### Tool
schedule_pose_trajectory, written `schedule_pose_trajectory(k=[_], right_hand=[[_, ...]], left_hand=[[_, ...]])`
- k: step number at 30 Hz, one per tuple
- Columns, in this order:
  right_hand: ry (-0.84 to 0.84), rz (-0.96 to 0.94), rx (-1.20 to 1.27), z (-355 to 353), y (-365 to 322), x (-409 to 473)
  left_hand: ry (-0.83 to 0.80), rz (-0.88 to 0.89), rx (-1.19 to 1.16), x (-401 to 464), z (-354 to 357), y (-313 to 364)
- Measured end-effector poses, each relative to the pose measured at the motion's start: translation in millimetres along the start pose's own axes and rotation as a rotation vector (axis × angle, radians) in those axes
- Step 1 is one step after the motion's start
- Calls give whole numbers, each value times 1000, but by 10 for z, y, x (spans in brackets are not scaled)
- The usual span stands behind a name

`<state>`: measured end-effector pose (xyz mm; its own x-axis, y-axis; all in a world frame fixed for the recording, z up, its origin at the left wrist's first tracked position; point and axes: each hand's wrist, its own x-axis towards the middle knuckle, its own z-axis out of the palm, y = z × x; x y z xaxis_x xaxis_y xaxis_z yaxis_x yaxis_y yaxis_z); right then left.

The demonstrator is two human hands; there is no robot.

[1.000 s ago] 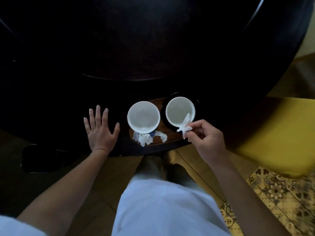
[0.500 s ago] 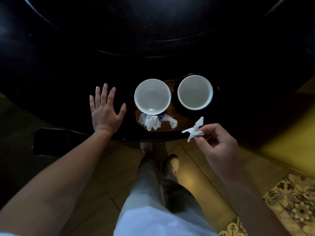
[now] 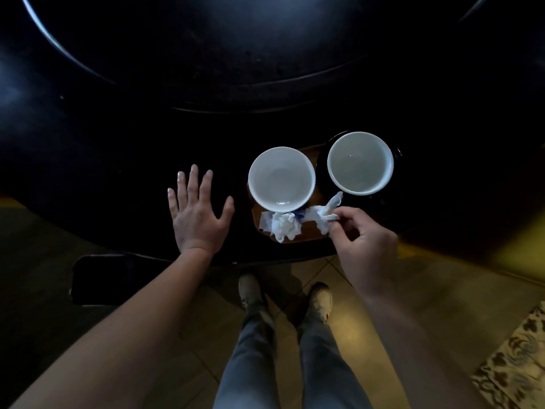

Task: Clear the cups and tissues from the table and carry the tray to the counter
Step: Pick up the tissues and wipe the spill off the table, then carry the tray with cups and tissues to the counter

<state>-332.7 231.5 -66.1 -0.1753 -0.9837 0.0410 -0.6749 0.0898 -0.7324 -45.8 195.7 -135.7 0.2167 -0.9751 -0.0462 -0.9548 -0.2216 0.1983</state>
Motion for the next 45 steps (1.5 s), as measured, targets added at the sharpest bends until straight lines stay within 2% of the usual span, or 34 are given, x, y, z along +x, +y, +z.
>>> schedule_pose_trajectory(k=[7, 12, 17, 20, 24, 28, 34, 38, 42, 45], right_hand=[[-64, 30, -144, 156, -23, 16], [-87, 69, -105, 75, -44, 12], [-1, 79, -37, -232, -19, -77], [76, 158, -32, -462, 166, -3], [-111, 327, -45, -604, 524, 165], [-223, 331, 30, -634, 659, 268], [-236, 378, 79, -574, 738, 378], [-288, 375, 26, -585, 790, 534], [-416, 289, -99, -641, 751, 748], [-506, 301, -66, -688, 685, 879]], left_hand=[[-19, -5, -2, 3, 0, -6], [-31, 5, 5, -2, -8, -14], [-29, 1, -57, 1, -37, -20], [1, 12, -189, -21, -64, -57], [56, 2, -428, -55, -148, -105], [162, -3, -532, -200, -292, 52], [-66, -175, -782, -275, -348, 340], [-255, -186, -863, -176, -360, 419], [-376, -204, -869, -116, -396, 411], [-431, -147, -723, -70, -443, 458]])
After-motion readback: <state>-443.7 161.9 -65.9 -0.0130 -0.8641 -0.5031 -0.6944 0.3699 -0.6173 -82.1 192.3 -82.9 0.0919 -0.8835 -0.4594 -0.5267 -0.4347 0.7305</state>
